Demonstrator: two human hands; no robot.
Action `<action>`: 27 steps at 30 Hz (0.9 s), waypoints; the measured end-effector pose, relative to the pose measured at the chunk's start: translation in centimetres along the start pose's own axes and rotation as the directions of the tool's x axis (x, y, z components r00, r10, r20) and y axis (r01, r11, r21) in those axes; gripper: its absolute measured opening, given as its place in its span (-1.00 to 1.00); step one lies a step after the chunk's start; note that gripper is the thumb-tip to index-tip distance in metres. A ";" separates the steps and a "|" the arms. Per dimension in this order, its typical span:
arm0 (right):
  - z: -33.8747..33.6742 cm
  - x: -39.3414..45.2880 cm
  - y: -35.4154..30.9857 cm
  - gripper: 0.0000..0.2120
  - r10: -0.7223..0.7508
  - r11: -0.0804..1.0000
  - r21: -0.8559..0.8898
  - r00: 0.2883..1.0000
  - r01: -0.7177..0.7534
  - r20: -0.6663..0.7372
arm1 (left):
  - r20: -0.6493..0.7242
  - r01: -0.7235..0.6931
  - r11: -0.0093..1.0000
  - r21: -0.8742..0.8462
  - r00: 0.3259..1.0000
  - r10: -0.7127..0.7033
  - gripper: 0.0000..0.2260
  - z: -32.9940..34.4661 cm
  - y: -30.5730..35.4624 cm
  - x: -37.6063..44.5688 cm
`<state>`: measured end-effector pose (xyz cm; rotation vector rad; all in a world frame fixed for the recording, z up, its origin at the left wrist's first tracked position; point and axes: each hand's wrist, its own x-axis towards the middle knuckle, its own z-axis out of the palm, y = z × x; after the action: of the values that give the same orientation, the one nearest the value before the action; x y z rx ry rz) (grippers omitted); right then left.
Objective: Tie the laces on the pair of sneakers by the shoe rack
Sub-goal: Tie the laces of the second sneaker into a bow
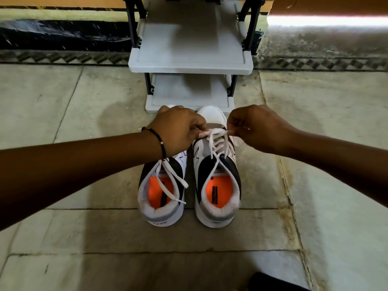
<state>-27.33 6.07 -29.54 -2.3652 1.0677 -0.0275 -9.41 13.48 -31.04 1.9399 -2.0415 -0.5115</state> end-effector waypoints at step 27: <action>2.5 -3.2 0.5 -0.88 -0.034 0.999 0.004 0.996 0.033 0.088 | 0.202 -0.069 0.975 0.212 0.979 0.026 -0.82 1.0 1.0 -1.7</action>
<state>-29.32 9.21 -31.30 -2.3589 0.9857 0.0623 -10.62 15.24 -31.41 2.0265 -2.3514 -0.5060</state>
